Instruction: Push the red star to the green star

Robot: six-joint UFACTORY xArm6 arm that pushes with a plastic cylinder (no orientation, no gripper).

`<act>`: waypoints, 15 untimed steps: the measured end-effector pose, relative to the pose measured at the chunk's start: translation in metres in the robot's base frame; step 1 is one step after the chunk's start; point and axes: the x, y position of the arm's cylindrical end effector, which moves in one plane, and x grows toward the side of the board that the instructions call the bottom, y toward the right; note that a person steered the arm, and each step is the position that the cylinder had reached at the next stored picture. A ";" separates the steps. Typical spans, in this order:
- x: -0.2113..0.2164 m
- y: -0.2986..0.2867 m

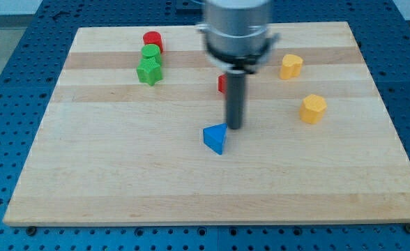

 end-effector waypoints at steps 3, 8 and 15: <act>-0.111 0.003; -0.032 -0.038; -0.049 -0.165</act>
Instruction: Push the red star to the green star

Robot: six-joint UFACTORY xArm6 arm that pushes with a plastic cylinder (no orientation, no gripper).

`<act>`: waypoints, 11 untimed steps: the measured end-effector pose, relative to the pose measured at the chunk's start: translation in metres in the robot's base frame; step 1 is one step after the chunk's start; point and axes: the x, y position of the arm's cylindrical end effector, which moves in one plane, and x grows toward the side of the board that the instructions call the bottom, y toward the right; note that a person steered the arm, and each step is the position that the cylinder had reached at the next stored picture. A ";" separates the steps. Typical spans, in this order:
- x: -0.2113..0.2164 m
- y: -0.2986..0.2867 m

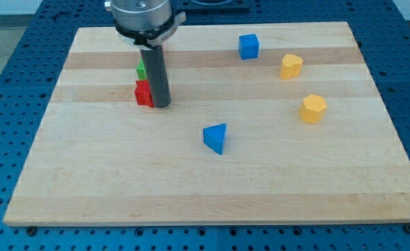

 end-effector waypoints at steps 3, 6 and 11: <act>0.025 -0.011; 0.009 -0.035; 0.042 0.030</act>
